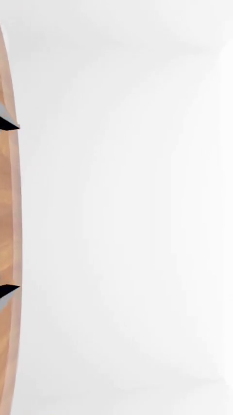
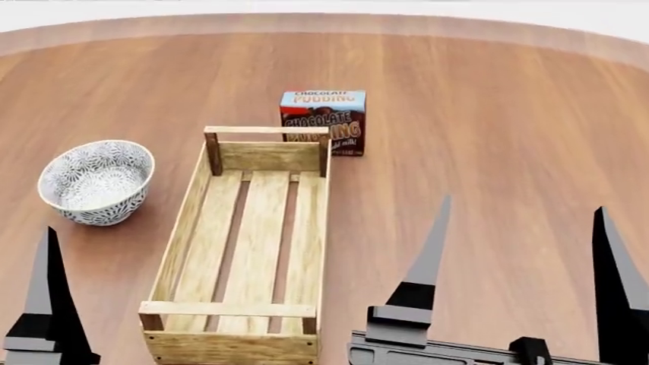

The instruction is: Pick up the bowl on the left and put it in the tray.

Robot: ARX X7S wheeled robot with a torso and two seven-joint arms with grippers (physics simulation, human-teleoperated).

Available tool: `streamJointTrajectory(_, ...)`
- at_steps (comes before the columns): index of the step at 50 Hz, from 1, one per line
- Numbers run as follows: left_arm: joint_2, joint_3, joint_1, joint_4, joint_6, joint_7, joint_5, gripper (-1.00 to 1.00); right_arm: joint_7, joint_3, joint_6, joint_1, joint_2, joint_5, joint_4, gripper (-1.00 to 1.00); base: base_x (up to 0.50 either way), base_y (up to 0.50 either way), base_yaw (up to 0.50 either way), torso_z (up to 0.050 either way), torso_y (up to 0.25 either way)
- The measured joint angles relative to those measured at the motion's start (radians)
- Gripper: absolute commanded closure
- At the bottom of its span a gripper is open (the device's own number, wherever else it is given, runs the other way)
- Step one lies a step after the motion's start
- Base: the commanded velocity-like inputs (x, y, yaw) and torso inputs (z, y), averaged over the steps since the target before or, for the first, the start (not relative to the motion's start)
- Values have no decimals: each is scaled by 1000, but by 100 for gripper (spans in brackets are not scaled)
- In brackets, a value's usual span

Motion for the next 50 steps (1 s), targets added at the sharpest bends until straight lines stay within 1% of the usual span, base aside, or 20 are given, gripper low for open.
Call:
streamJointTrajectory(27, -20, 13, -3, 15, -10, -24, -17, -100, 79, -18, -8, 12, 58, 51, -4, -100, 500, 0, 0, 0, 1)
streamJointTrajectory(35, -25, 13, -2, 17, -9, -30, -25, -100, 99, -23, -16, 12, 73, 60, -3, -100, 0, 22, 0, 0, 1)
streamJointTrajectory(50, -33, 13, 0, 17, -6, -39, -42, -100, 165, -72, 0, 44, 132, 84, -10, -100, 12, 496, 0, 0, 0)
